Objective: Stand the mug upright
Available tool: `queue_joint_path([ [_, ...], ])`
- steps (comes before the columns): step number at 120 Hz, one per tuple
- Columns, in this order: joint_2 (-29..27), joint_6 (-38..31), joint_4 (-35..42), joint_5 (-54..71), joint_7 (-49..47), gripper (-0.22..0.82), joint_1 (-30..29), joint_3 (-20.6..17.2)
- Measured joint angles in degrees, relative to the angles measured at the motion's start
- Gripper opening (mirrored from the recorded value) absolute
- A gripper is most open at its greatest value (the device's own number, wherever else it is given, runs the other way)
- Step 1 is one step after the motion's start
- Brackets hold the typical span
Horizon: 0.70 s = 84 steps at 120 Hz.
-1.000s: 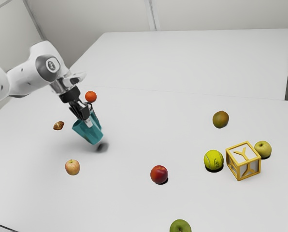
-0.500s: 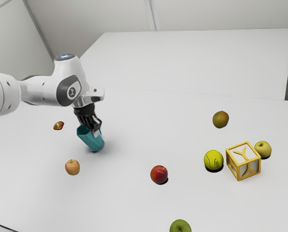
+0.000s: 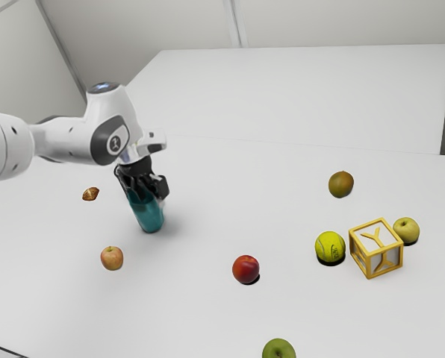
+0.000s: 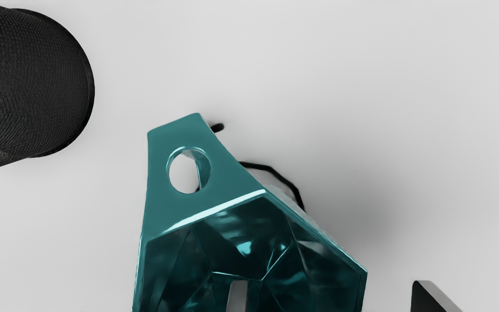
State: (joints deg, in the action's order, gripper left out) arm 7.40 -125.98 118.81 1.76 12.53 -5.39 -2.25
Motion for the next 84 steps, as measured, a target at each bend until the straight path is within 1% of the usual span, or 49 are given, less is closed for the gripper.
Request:
queue_joint_path([
  [12, -3.0, 1.7, -0.7, -0.5, -0.9, 0.46, 0.0, -0.4],
  [31, -4.0, 7.4, -7.6, -1.0, -1.9, 0.54, 0.8, -0.6],
  [47, -3.6, 13.4, -15.4, -2.0, -2.7, 0.57, 0.8, -0.5],
  [67, -3.5, 22.6, -25.5, -2.1, -3.5, 0.59, 0.3, -0.8],
  [84, -3.9, 28.5, -29.0, -1.9, -4.0, 0.60, 0.5, -1.1],
])
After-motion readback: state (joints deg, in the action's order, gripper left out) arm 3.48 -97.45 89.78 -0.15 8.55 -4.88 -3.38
